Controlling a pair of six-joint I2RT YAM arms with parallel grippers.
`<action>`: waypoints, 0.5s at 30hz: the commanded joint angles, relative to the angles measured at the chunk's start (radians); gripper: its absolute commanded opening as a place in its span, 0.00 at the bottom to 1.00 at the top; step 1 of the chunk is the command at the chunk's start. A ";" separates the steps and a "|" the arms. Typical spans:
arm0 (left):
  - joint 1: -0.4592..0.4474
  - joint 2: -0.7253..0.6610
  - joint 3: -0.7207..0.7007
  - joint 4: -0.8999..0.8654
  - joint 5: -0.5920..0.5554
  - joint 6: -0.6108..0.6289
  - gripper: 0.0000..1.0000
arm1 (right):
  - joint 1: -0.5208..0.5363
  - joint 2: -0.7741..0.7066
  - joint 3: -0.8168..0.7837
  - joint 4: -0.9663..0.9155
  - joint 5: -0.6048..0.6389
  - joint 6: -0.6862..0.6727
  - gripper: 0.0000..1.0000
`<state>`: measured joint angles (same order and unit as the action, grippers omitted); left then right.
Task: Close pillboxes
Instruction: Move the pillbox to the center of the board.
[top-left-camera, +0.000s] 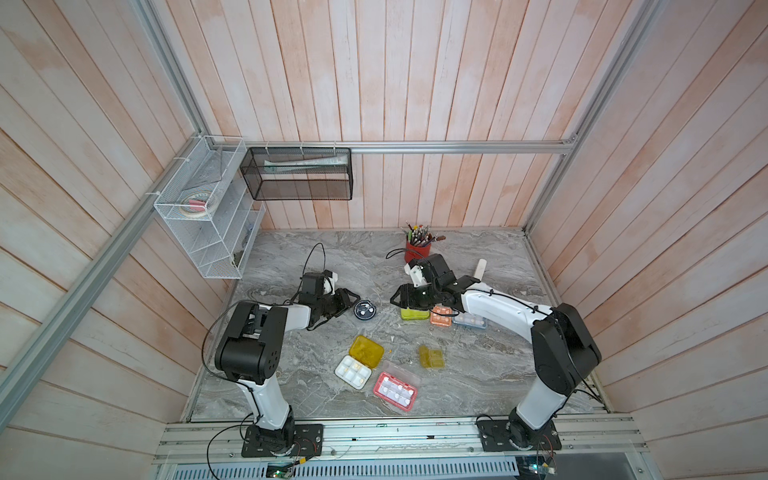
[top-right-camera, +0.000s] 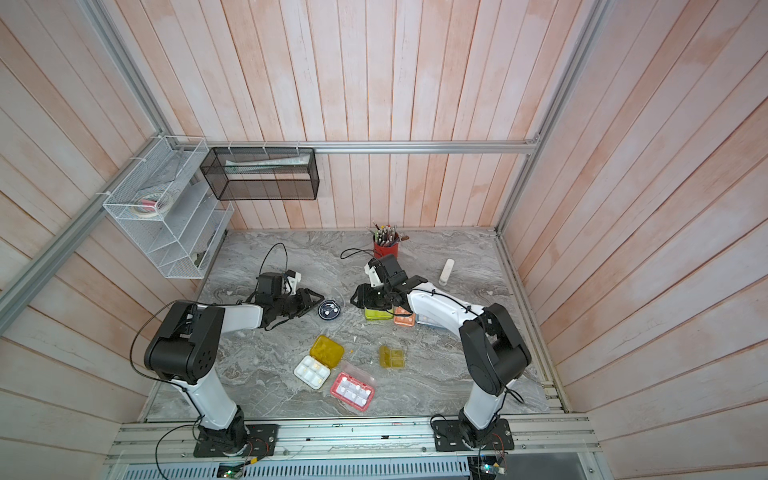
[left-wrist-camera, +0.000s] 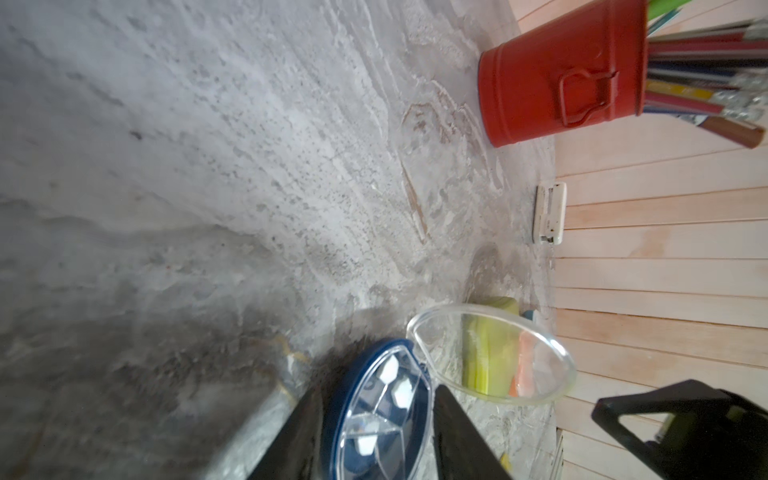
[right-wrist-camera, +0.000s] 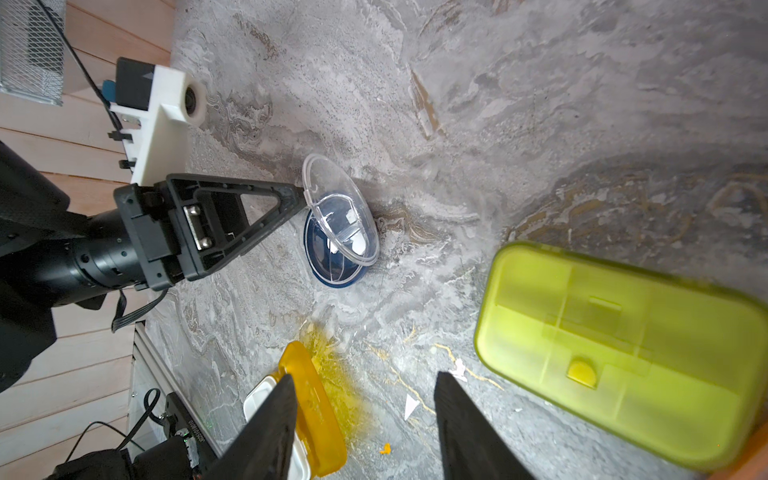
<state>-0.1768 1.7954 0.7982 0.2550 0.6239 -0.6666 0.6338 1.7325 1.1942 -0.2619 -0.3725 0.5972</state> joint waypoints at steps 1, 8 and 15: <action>-0.004 -0.008 -0.038 0.076 0.033 -0.033 0.46 | 0.006 0.035 0.019 -0.007 -0.007 -0.017 0.55; -0.044 -0.007 -0.085 0.144 0.058 -0.077 0.46 | 0.007 0.076 0.047 0.016 -0.032 -0.007 0.55; -0.075 -0.019 -0.109 0.186 0.077 -0.114 0.46 | 0.007 0.100 0.083 0.015 -0.037 -0.007 0.55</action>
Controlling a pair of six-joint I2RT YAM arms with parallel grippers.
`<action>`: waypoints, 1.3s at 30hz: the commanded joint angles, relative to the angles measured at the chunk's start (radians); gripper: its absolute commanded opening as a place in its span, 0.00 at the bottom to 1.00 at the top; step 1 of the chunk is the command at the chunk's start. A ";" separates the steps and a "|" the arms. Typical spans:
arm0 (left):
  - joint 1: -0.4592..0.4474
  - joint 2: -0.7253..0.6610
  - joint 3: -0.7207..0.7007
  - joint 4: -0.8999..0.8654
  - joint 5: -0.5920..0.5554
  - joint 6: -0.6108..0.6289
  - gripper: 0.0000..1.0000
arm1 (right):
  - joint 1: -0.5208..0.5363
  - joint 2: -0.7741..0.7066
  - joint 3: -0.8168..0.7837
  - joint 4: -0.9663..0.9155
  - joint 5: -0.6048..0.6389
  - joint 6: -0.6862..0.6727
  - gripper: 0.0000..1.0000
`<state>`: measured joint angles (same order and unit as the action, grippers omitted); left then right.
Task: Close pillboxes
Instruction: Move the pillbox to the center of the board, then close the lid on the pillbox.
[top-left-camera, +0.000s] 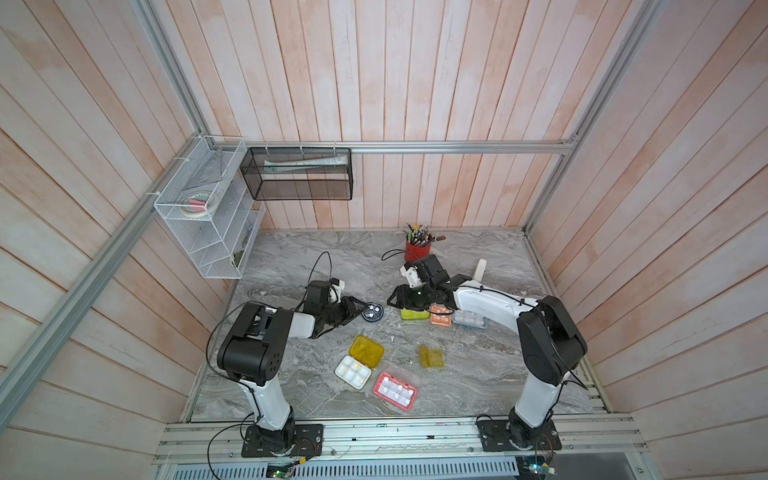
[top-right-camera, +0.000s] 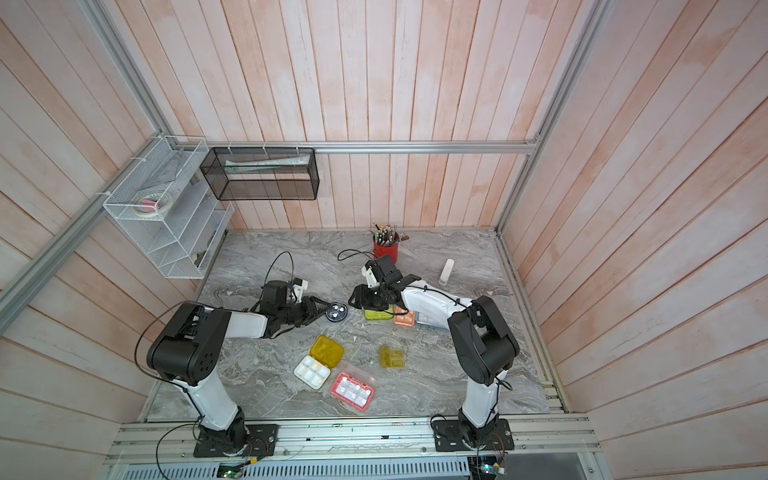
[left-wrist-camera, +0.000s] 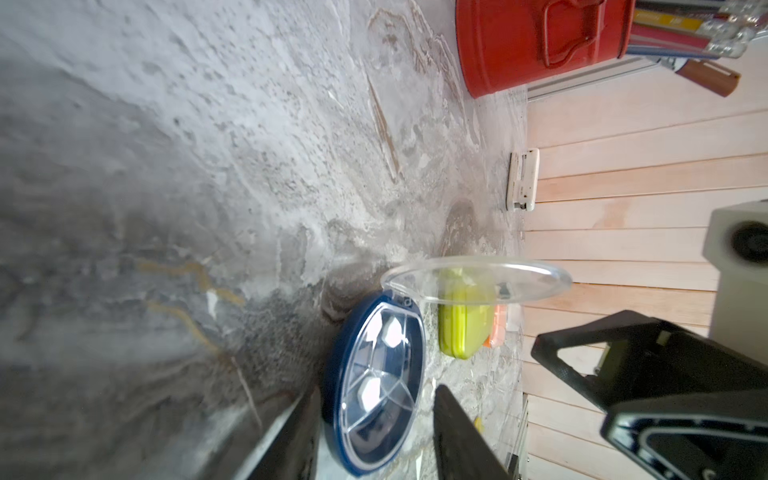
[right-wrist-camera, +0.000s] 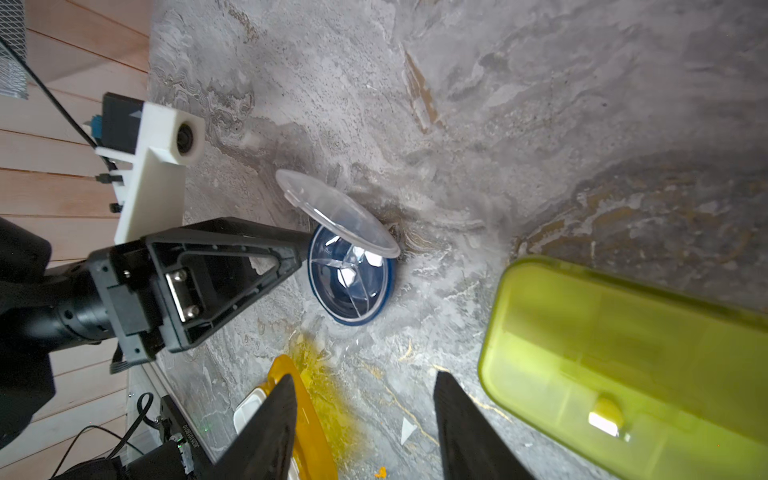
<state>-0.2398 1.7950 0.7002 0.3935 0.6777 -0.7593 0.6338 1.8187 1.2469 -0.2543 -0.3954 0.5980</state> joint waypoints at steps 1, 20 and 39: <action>-0.015 -0.022 -0.014 0.047 0.023 -0.023 0.46 | 0.007 0.017 0.036 0.007 -0.016 -0.007 0.55; 0.050 -0.144 0.032 -0.065 -0.003 0.026 0.56 | 0.020 -0.035 -0.027 0.052 -0.049 0.027 0.59; 0.041 0.060 0.311 -0.052 0.052 0.001 0.57 | 0.097 -0.007 -0.168 0.183 -0.051 0.102 0.43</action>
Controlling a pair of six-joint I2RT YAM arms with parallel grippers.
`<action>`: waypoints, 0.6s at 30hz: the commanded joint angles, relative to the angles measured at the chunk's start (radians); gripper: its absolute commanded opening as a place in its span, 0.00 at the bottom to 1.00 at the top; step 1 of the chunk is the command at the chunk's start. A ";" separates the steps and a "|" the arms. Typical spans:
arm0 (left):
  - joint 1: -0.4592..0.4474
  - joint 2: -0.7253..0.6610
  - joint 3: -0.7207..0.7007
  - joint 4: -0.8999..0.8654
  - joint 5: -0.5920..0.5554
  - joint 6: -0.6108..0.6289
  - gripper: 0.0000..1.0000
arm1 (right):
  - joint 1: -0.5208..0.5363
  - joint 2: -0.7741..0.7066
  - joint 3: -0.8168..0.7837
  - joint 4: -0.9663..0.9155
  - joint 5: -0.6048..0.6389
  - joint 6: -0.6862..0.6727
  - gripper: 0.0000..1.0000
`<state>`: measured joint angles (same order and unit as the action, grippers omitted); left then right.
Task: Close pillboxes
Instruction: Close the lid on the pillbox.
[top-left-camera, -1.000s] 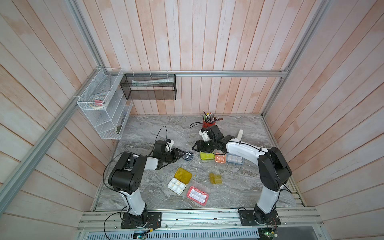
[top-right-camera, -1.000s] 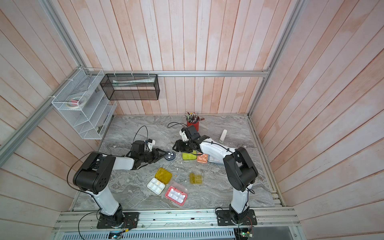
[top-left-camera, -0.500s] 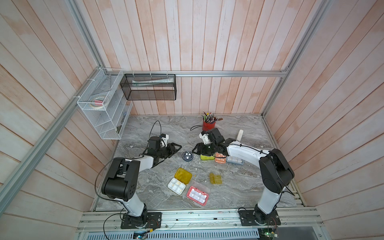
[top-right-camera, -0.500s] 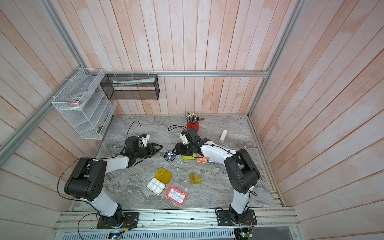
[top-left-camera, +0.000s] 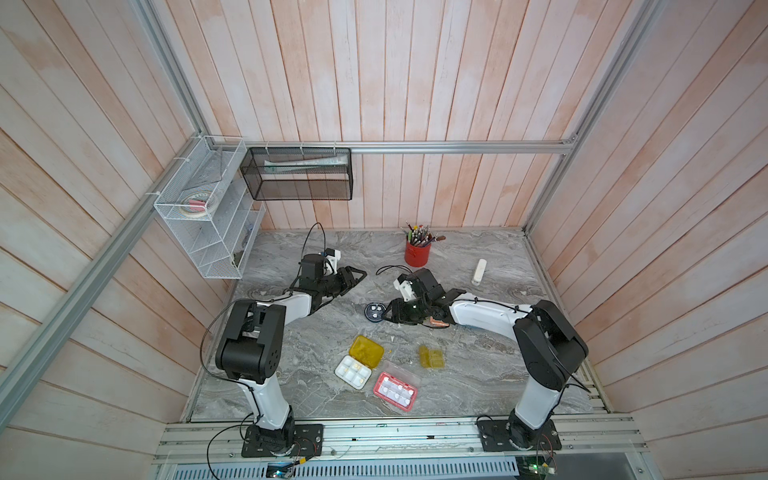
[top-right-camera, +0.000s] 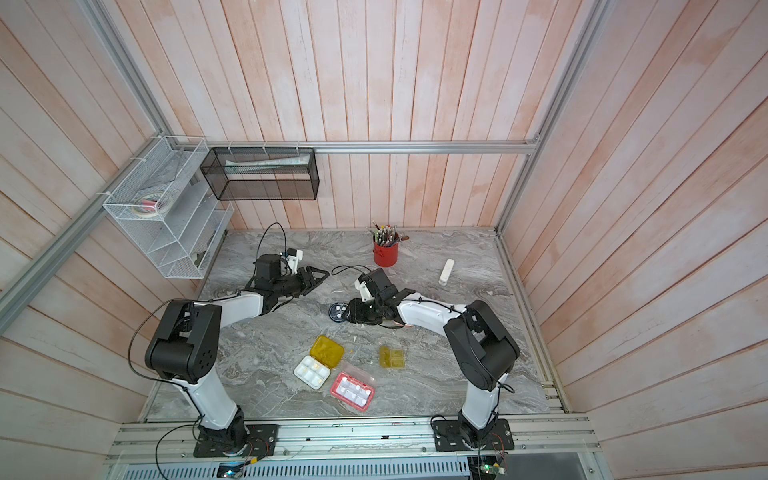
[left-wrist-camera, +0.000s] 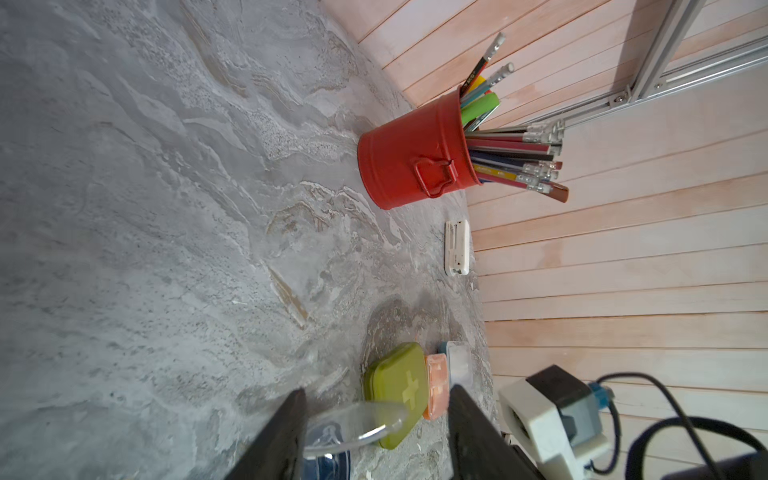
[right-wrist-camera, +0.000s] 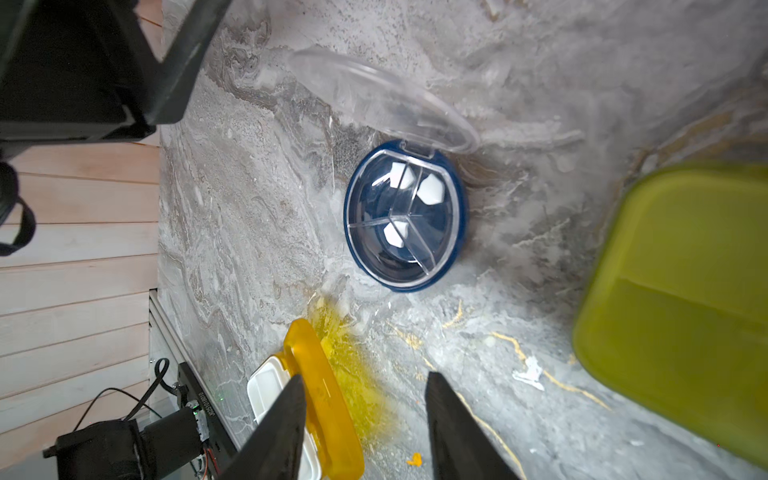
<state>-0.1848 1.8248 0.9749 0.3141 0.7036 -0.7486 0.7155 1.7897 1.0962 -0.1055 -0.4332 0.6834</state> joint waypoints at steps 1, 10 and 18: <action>-0.021 0.041 0.047 0.034 0.029 -0.016 0.56 | 0.019 0.025 -0.023 0.041 -0.016 0.020 0.40; -0.092 0.102 0.094 0.042 0.034 -0.021 0.55 | 0.034 0.037 -0.062 0.104 -0.029 0.057 0.25; -0.104 0.101 0.089 0.034 0.033 -0.014 0.54 | 0.041 0.036 -0.139 0.284 -0.040 0.196 0.07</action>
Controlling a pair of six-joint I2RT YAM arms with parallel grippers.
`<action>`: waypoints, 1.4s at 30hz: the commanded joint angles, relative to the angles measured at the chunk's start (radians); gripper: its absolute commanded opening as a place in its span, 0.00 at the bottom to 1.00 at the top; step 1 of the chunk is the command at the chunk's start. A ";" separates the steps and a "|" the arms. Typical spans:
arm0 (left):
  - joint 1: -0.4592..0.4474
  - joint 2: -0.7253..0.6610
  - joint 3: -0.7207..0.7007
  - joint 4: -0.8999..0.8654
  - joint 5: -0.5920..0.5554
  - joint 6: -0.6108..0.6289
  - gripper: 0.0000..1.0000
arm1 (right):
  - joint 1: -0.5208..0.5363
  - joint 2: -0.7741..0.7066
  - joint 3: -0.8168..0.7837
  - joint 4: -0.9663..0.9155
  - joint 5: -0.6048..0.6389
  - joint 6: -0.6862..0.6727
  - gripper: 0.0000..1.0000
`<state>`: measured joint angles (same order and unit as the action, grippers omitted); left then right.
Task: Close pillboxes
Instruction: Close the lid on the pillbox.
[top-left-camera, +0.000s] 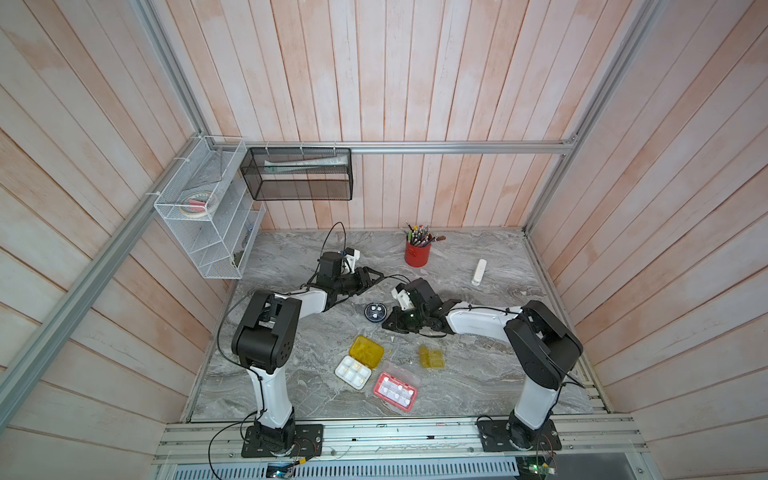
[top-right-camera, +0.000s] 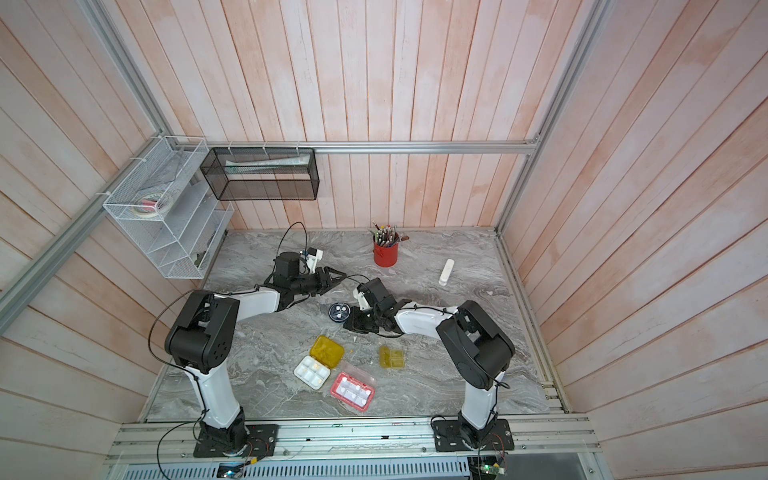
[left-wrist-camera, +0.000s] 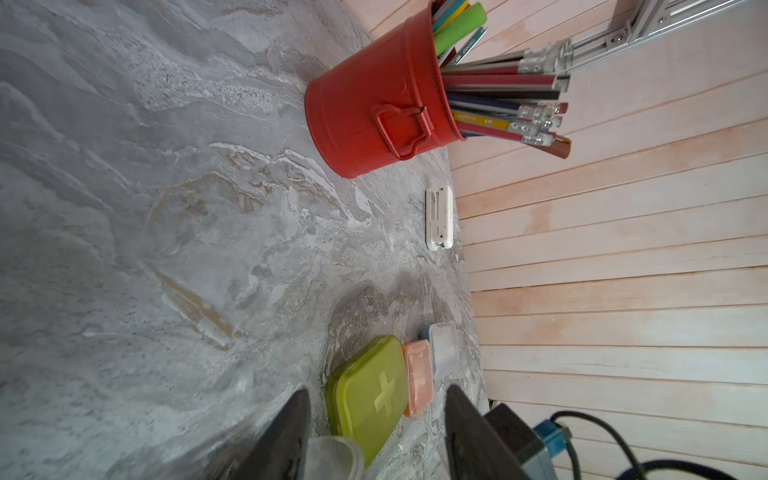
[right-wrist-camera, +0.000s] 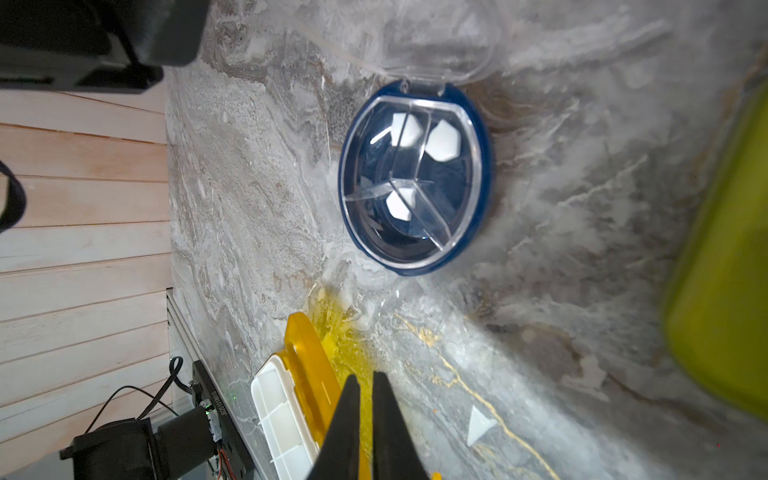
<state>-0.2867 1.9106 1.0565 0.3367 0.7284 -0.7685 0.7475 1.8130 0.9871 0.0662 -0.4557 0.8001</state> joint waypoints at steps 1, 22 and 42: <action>-0.002 0.012 0.007 0.009 0.007 0.008 0.54 | 0.007 0.014 -0.042 0.144 -0.026 0.103 0.06; -0.006 -0.031 -0.017 -0.028 0.020 0.050 0.54 | 0.009 0.102 -0.048 0.236 -0.029 0.215 0.03; -0.008 -0.082 -0.072 -0.051 0.020 0.083 0.53 | 0.013 0.175 0.058 0.084 0.098 0.201 0.00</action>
<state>-0.2905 1.8587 1.0058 0.3019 0.7330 -0.7139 0.7532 1.9656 1.0271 0.1783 -0.3939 1.0023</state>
